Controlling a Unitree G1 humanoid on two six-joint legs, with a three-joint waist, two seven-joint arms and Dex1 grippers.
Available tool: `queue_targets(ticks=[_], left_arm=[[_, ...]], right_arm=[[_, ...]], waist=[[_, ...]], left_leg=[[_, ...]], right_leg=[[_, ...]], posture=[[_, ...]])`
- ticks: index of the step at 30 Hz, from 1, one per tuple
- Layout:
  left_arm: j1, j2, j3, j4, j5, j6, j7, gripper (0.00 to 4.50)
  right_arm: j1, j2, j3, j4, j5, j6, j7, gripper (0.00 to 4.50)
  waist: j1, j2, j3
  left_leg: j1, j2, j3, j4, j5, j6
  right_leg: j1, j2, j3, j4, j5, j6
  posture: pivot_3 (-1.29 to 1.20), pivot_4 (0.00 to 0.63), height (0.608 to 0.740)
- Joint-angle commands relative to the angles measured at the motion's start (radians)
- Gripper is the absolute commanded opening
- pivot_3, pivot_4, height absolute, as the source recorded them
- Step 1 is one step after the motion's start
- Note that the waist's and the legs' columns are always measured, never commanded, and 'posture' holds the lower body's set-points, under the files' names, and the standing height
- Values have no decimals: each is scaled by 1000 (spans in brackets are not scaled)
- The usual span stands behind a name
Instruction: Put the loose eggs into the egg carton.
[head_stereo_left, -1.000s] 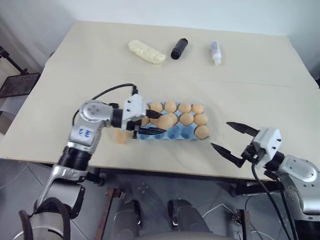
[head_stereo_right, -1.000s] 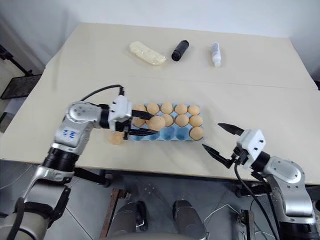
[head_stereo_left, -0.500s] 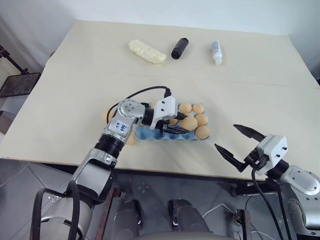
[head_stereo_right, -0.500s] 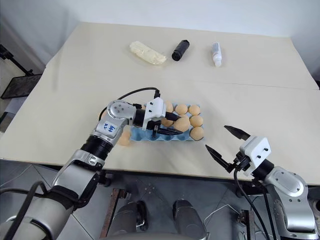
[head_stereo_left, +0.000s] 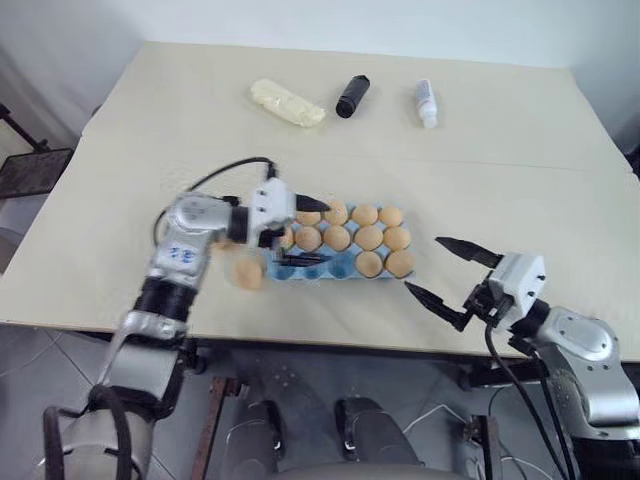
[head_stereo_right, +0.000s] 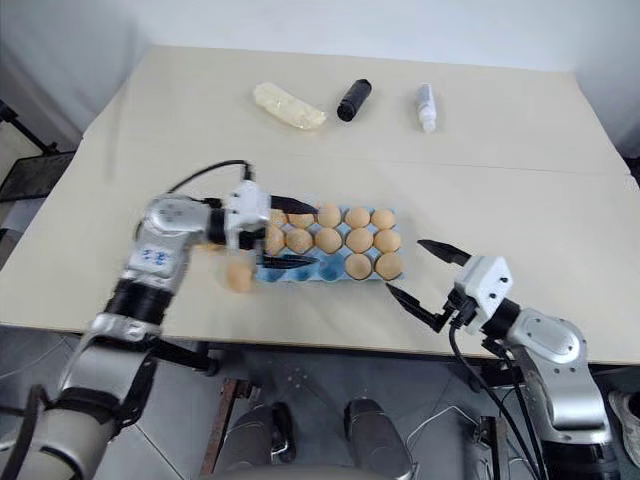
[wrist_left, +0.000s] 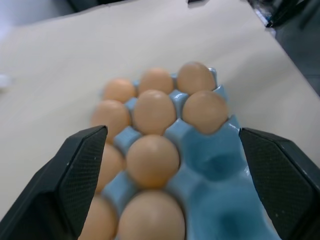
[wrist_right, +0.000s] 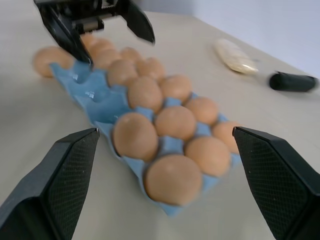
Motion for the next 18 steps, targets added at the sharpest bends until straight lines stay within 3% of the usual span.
queue_targets(ticks=[1,5,11,18], left_arm=[[119,104,152,-163,-116,66,7,4488],[297,198,308,-233,-147,65,72,4488],[547,236,529,-258,-176,79,202,4488],[718,222,586,-320,-191,71,230,4488]], right_arm=[[-54,-12,25,23,27,-19,66,4500],[-109,-7,46,70,34,-28,118,4500],[-151,3,65,118,39,-44,171,4500],[-169,-15,63,145,44,-38,210,4500]], waist=[[-4,0,0],[-3,0,0],[-2,-1,0],[0,-1,0]], left_leg=[[0,0,0,0,0,0],[0,1,0,1,0,0],[1,-1,-1,1,0,2],[1,-2,-2,-2,-6,3]], right_leg=[[0,0,0,0,0,0],[0,0,0,1,0,0],[1,-3,-2,2,0,0],[1,-6,-5,0,0,-2]], posture=[[0,150,740],[0,150,740],[0,150,740],[0,150,740]])
